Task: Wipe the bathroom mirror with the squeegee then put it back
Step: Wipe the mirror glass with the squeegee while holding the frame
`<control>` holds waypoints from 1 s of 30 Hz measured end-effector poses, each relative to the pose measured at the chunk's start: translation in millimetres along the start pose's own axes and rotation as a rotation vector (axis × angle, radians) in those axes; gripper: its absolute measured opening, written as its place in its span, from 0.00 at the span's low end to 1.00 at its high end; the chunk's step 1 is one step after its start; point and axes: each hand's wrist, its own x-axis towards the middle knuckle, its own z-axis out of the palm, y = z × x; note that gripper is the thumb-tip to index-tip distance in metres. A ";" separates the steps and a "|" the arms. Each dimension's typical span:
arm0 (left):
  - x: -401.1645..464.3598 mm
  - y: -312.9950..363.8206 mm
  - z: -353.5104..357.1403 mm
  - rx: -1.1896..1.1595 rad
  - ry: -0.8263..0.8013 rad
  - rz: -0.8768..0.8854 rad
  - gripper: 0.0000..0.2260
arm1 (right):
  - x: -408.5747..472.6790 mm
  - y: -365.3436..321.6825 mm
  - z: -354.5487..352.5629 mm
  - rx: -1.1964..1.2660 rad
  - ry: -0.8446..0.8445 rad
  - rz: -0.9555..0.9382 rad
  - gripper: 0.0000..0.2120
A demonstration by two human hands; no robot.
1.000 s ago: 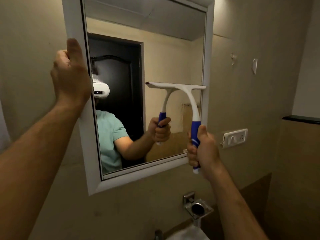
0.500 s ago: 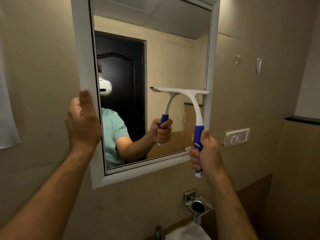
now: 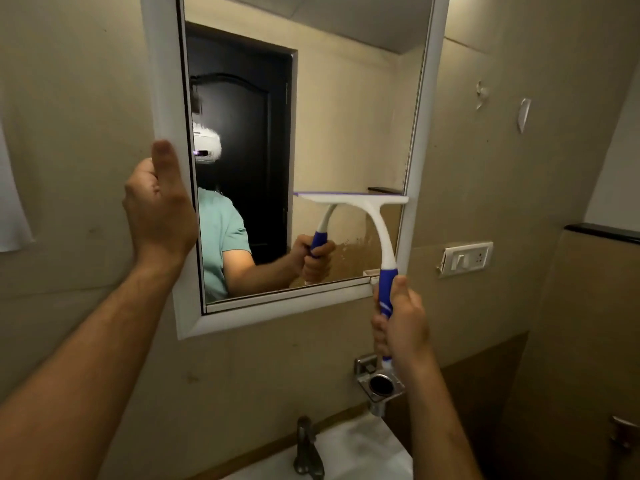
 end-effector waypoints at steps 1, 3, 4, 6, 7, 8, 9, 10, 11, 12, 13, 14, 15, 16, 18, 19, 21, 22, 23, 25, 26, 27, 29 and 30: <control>-0.4 0.2 0.0 0.001 -0.005 -0.002 0.22 | 3.5 -6.4 1.9 0.022 -0.010 -0.007 0.23; -1.1 0.9 -0.1 0.001 -0.011 -0.012 0.22 | 7.7 -9.6 4.1 0.061 -0.028 -0.021 0.24; -1.4 1.4 -0.4 0.001 -0.014 -0.014 0.22 | 7.8 -6.2 4.4 0.064 -0.022 -0.019 0.23; -0.7 0.1 -1.0 0.009 -0.020 -0.011 0.22 | 4.1 9.4 3.7 0.050 0.017 0.005 0.22; -0.2 -0.6 -1.2 0.018 -0.023 -0.009 0.22 | 0.7 19.4 2.4 0.039 0.036 0.017 0.22; 0.1 -1.0 -1.6 0.026 -0.028 -0.005 0.21 | -3.6 29.2 1.3 0.023 0.050 0.031 0.22; 0.1 -1.4 -1.7 0.027 -0.029 -0.002 0.21 | -8.0 37.9 -0.3 0.005 0.058 0.045 0.22; -0.1 -1.4 -1.6 0.020 -0.030 -0.003 0.21 | -12.3 45.0 -2.3 -0.014 0.060 0.056 0.22; -0.5 -1.0 -1.5 0.011 -0.031 -0.007 0.21 | -16.2 49.7 -4.3 -0.032 0.057 0.063 0.23; -0.5 -0.8 -1.7 0.003 -0.035 -0.012 0.21 | -19.3 51.6 -6.3 -0.047 0.054 0.064 0.23; -0.8 -1.2 -2.1 -0.006 -0.039 -0.014 0.20 | -20.7 51.7 -8.7 -0.057 0.052 0.065 0.23; -0.6 -1.8 -2.6 -0.011 -0.042 -0.012 0.21 | -20.3 49.4 -10.7 -0.056 0.050 0.066 0.23; -0.3 -2.6 -3.3 -0.011 -0.041 -0.005 0.22 | -18.8 44.6 -11.4 -0.045 0.047 0.067 0.23; 0.2 -2.9 -3.9 -0.009 -0.037 0.004 0.23 | -16.4 37.7 -10.9 -0.028 0.043 0.063 0.24; 1.0 -3.2 -4.4 -0.010 -0.034 0.012 0.22 | -10.0 22.1 -6.4 0.018 0.022 0.043 0.24; 1.1 -2.6 -4.5 -0.015 -0.042 0.005 0.22 | -7.0 15.5 -2.6 0.046 0.013 0.035 0.24; 0.8 -0.8 -5.1 -0.029 -0.066 -0.014 0.21 | -4.0 11.7 4.7 0.101 0.011 0.035 0.24; 0.7 -0.3 -5.3 -0.031 -0.078 -0.018 0.20 | -4.3 14.7 7.2 0.114 0.019 0.042 0.24; 0.4 0.2 -5.7 -0.030 -0.087 -0.021 0.19 | -6.2 21.8 8.8 0.109 0.031 0.046 0.24; 0.3 1.7 -7.8 -0.031 -0.105 -0.016 0.19 | -13.6 44.8 9.1 0.075 0.068 0.045 0.24; -0.1 2.0 -8.7 -0.030 -0.114 -0.010 0.19 | -17.9 58.3 7.5 0.061 0.083 0.051 0.25; -0.5 1.4 -9.2 -0.031 -0.123 -0.004 0.18 | -23.1 69.1 6.0 0.048 0.092 0.062 0.25; 0.4 0.9 -10.6 -0.040 -0.142 0.006 0.18 | -27.9 80.3 3.6 0.028 0.098 0.083 0.26; 1.2 0.8 -11.2 -0.047 -0.149 0.011 0.18 | -25.6 77.9 3.1 0.020 0.103 0.080 0.26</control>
